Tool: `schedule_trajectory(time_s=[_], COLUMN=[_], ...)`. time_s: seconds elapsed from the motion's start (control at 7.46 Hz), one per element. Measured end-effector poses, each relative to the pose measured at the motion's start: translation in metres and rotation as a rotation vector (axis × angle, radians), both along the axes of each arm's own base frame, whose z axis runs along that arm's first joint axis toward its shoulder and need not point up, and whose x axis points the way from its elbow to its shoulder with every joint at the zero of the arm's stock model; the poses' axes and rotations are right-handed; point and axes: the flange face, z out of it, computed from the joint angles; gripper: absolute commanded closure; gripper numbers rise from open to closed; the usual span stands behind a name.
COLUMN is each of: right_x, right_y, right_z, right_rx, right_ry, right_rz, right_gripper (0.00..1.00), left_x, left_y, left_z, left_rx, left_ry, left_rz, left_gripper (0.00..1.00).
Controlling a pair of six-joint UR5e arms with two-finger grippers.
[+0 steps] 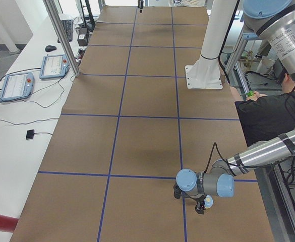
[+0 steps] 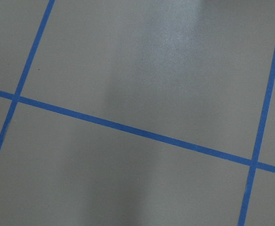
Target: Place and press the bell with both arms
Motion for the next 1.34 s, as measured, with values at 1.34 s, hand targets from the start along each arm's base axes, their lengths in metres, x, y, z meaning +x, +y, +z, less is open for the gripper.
schedule_trajectory(time_s=[1.34], right_x=[0.001], right_y=[0.004], right_z=[0.004], right_rx=[-0.008], right_ry=[0.001], right_rz=[-0.001], right_gripper=[0.0], left_x=[0.027], left_y=[-0.006], left_z=[0.016], left_rx=[-0.046], left_ry=[-0.082], left_rz=[0.067], left_gripper=[0.0])
